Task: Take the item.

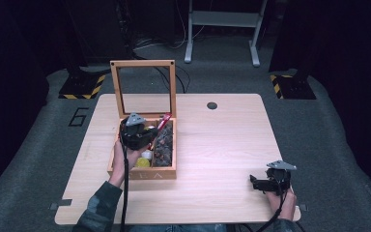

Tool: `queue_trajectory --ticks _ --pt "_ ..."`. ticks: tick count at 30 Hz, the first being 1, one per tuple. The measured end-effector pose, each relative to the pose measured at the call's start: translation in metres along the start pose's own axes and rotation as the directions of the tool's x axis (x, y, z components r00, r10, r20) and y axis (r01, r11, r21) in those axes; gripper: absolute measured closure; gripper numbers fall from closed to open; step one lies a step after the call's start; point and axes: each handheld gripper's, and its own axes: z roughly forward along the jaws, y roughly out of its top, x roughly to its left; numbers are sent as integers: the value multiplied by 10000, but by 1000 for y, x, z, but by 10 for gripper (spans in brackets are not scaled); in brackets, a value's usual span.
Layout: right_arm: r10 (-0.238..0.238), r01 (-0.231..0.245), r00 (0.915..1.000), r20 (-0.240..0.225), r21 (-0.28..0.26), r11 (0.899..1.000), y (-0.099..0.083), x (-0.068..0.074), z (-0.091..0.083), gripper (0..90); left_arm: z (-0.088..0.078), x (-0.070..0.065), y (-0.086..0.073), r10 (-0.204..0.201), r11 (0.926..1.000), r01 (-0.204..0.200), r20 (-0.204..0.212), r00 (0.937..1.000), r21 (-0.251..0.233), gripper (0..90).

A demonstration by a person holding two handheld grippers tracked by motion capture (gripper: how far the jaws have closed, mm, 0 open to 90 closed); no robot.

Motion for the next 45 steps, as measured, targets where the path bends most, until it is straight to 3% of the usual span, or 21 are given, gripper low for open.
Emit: queue_trajectory --ticks 20,45 --pt "1 -1 10000 4 1 10000 0 0 0 20 29 -25 10 392 9987 -408 521 9979 305 856" --pt "5 -5 10000 7 -2 10000 0 0 0 20 56 -50 18 686 9954 -738 826 9942 608 858"
